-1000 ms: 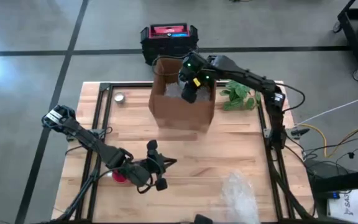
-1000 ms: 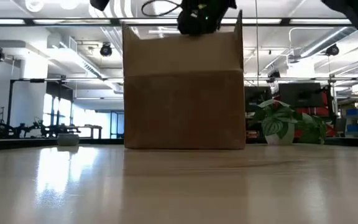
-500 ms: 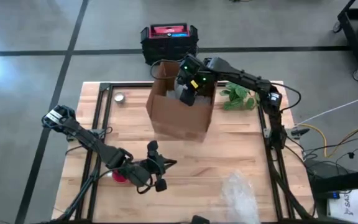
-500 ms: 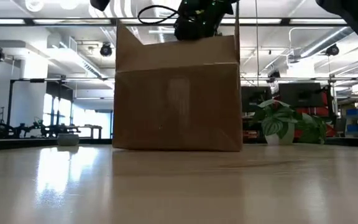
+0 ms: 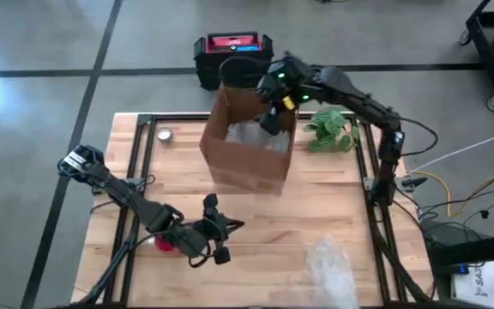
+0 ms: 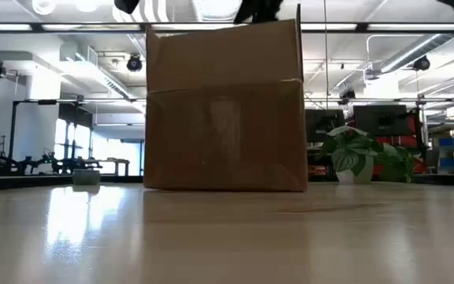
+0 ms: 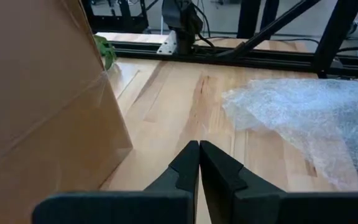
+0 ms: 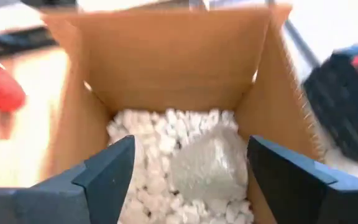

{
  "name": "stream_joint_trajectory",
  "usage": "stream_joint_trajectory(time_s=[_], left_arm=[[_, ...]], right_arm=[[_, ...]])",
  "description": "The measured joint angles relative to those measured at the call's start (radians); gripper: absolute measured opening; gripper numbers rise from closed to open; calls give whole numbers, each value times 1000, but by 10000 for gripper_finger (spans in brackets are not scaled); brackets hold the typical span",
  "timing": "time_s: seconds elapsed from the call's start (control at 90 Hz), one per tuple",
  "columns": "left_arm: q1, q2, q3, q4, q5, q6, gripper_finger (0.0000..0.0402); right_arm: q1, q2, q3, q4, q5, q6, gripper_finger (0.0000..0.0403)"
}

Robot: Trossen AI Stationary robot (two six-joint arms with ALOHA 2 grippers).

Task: Wrap mug
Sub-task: Prepare the bubble wrap

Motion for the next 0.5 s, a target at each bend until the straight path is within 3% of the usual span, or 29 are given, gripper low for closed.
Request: stream_joint_trajectory(time_s=[0.122, 0.333, 0.5], left_arm=[[0, 0, 0, -3, 23, 0, 0], [26, -2, 0, -64, 234, -1, 0], [36, -5, 0, -95, 248, -49, 15]], right_arm=[[32, -80, -5, -17, 0, -19, 295], [144, -192, -51, -152, -9, -49, 277], [298, -287, -146, -205, -9, 11, 264]])
